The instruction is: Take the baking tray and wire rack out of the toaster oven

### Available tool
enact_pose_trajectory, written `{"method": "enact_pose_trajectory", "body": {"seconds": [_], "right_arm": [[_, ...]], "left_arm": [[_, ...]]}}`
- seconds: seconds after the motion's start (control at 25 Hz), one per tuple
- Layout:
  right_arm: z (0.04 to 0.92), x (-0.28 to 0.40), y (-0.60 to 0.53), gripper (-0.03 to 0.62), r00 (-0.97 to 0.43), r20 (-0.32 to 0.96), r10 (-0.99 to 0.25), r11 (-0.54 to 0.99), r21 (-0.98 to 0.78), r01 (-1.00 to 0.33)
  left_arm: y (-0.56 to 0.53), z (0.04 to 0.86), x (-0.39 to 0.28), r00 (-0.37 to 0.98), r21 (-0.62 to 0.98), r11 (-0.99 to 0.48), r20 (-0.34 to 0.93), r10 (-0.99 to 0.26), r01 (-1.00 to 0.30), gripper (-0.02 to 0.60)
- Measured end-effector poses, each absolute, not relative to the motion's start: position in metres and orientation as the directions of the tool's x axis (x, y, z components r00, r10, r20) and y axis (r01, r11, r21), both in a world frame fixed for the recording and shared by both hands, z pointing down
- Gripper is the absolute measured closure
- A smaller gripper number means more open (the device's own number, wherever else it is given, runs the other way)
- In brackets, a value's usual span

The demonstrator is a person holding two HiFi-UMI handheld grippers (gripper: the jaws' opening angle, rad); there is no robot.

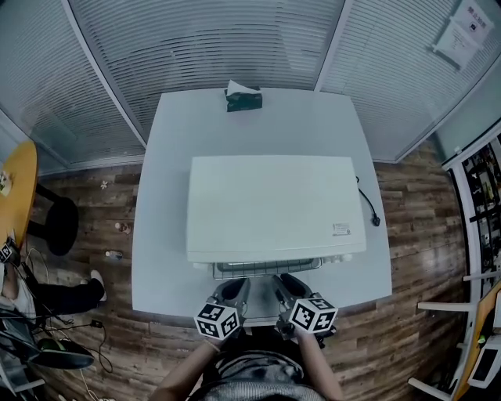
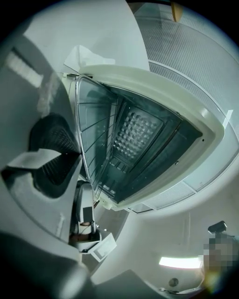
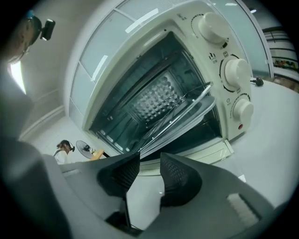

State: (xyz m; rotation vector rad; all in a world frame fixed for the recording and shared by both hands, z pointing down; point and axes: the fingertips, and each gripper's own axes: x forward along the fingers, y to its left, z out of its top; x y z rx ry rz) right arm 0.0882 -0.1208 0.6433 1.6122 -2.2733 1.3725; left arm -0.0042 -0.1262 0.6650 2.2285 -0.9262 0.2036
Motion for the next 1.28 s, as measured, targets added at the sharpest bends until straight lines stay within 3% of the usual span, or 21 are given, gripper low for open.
{"method": "enact_pose_trajectory", "body": {"seconds": [0.16,0.64,0.68,0.72,0.76,1.0,1.28], "right_arm": [[0.636,0.093,-0.133,0.392,-0.458,0.426,-0.780,0.046,-0.691,-0.721],[0.642,0.102,-0.161,0.387,-0.445,0.409,-0.797,-0.016,-0.750,-0.661],[0.642,0.101,-0.163,0.370,-0.454,0.408,-0.792,-0.012,-0.754,-0.657],[0.642,0.099,-0.164,0.286,-0.468,0.406,-0.785,-0.007,-0.762,-0.648],[0.641,0.098,-0.164,0.260,-0.479,0.400,-0.781,-0.002,-0.769,-0.639],[0.629,0.128,-0.166,0.264,-0.430,0.327,-0.842,-0.002,-0.797,-0.604],[0.631,0.141,-0.157,0.287,-0.415,0.302,-0.858,-0.019,-0.826,-0.563]], "left_arm": [[-0.131,0.659,-0.003,0.736,0.554,-0.501,0.370,-0.568,-0.665,0.578],[-0.142,0.646,-0.014,0.733,0.555,-0.504,0.338,-0.590,-0.662,0.578],[-0.142,0.645,-0.015,0.735,0.549,-0.511,0.338,-0.587,-0.661,0.578],[-0.141,0.645,-0.015,0.738,0.547,-0.516,0.340,-0.582,-0.659,0.578],[-0.139,0.646,-0.016,0.742,0.548,-0.519,0.342,-0.576,-0.656,0.578],[-0.124,0.666,-0.013,0.771,0.546,-0.547,0.391,-0.503,-0.634,0.578],[-0.146,0.672,-0.018,0.738,0.631,-0.433,0.364,-0.567,-0.644,0.578]]}}
